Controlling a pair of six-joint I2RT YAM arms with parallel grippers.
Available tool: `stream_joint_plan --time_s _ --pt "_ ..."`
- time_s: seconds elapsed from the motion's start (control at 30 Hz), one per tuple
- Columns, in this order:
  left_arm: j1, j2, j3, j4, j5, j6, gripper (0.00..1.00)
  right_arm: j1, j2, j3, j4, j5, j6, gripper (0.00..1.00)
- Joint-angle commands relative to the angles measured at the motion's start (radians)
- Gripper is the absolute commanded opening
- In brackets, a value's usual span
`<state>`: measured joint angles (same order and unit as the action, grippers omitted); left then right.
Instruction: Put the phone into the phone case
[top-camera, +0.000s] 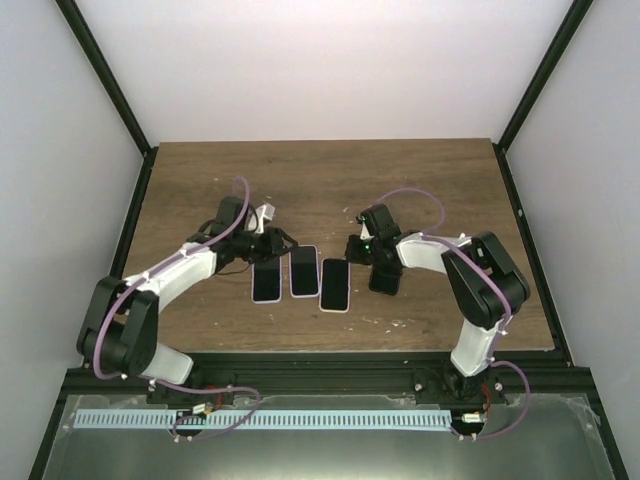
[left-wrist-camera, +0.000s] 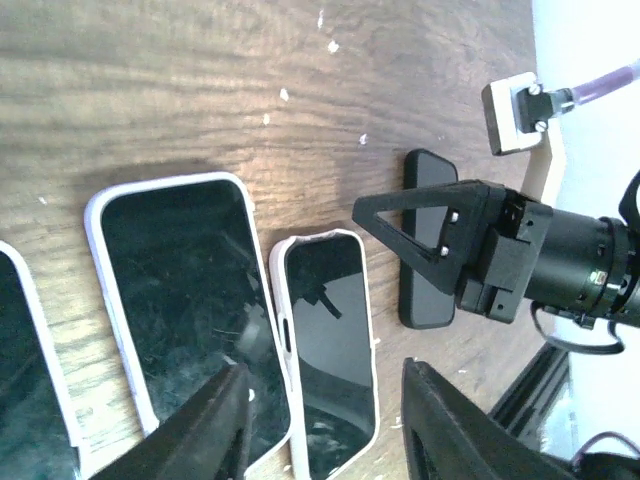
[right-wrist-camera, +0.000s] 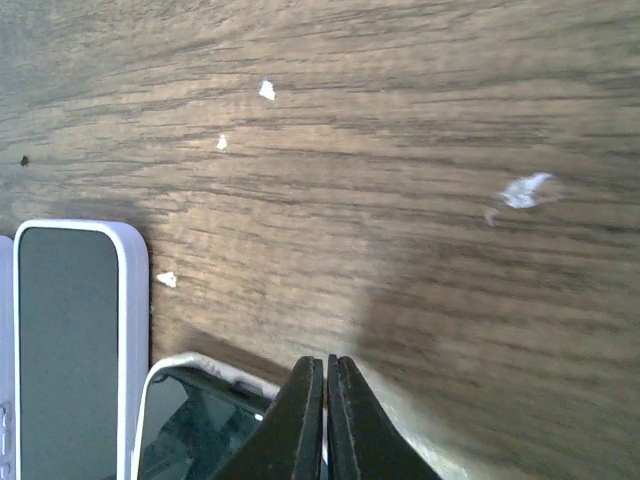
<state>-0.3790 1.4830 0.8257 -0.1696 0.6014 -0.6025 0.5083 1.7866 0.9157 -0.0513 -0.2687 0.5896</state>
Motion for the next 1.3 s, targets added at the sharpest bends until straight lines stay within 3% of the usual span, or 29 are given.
stream_joint_plan --time_s 0.0,0.1,0.33,0.5,0.77,1.27 --pt "0.011 -0.104 0.064 -0.151 -0.083 0.071 0.48 -0.006 -0.101 0.049 -0.151 0.1 -0.063 0.07" --pt "0.012 -0.195 0.089 -0.255 -0.161 0.122 0.61 -0.007 -0.203 0.063 -0.212 0.119 -0.068 0.22" --pt "0.015 -0.449 0.162 -0.509 -0.357 0.19 0.99 -0.007 -0.523 0.058 -0.351 0.188 -0.069 0.99" --pt "0.016 -0.554 0.296 -0.643 -0.45 0.229 1.0 -0.006 -0.694 0.093 -0.453 0.196 -0.075 1.0" --pt "0.015 -0.619 0.415 -0.714 -0.502 0.262 1.0 -0.007 -0.894 0.162 -0.552 0.206 -0.054 1.0" --pt "0.016 -0.787 0.223 -0.449 -0.324 0.163 1.0 -0.007 -1.01 0.141 -0.525 0.18 -0.003 1.0"
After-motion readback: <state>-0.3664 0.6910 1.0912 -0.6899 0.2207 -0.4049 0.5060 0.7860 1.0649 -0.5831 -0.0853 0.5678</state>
